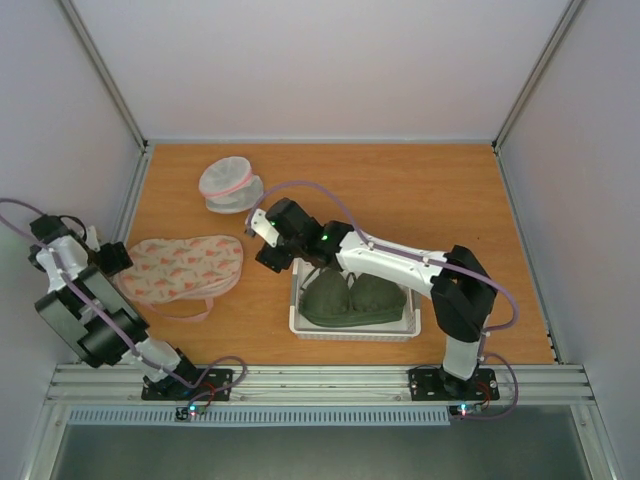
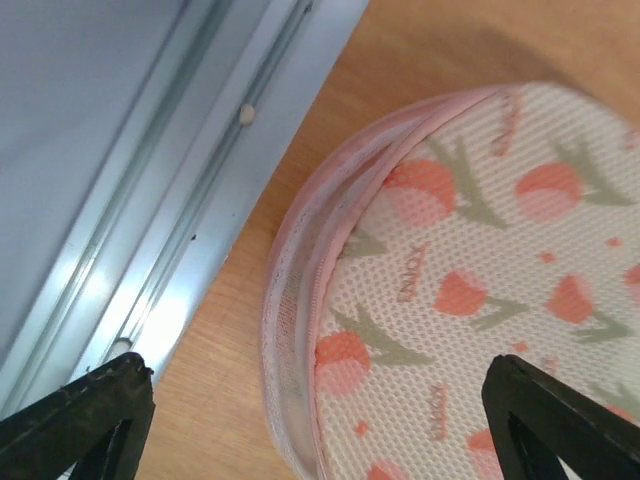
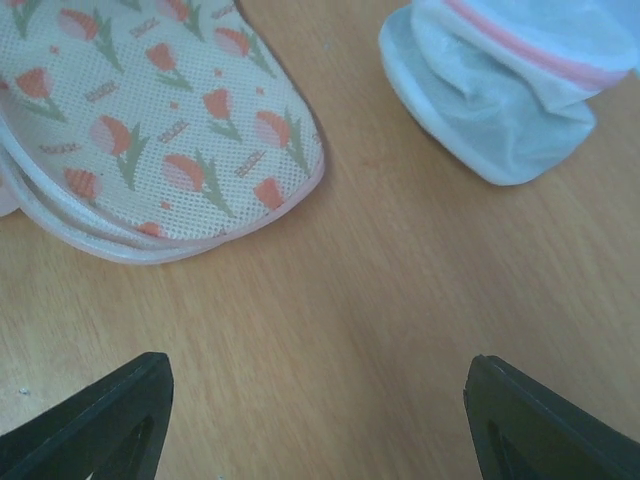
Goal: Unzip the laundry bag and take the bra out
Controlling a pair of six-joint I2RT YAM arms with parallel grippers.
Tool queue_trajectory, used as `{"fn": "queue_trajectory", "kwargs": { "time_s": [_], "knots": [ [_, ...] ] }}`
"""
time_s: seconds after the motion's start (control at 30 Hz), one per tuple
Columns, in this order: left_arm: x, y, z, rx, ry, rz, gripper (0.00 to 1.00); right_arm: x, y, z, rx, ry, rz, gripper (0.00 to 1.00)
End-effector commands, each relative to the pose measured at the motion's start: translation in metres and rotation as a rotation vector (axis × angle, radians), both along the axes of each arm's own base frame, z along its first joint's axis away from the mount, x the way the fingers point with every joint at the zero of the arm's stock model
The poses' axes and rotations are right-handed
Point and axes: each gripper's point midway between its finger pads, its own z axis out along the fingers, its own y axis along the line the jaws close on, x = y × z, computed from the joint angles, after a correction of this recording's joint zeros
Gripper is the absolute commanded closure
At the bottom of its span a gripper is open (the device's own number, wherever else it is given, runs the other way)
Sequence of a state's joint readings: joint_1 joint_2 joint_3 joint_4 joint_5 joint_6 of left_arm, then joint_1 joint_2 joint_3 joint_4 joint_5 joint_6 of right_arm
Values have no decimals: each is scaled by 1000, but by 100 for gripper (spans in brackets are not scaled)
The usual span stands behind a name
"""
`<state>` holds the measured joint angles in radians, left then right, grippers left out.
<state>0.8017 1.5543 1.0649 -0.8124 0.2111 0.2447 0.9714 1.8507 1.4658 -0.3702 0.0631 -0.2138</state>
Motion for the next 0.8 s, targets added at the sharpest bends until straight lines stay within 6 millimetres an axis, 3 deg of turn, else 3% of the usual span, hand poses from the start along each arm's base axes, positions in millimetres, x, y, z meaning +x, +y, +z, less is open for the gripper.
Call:
{"fn": "queue_trajectory", "kwargs": {
  "time_s": [0.0, 0.17, 0.27, 0.43, 0.57, 0.77],
  "knots": [
    [20, -9, 49, 74, -135, -74, 8, 4, -2, 47, 105, -101, -23, 18],
    [46, -63, 75, 91, -169, -326, 4, 5, -5, 49, 102, -105, -34, 17],
    [62, -87, 90, 81, -212, -409, 1, 7, -9, 55, 108, -120, -55, 2],
    [85, -133, 105, 69, -224, -542, 1, 21, -29, 66, 106, -154, -155, 2],
    [96, -174, 116, 47, -237, -651, 1, 44, -72, 73, 120, -147, -303, 2],
    [94, -238, 117, -13, -234, -810, 1, 71, -171, 71, 138, -122, -548, 2]
  ]
}}
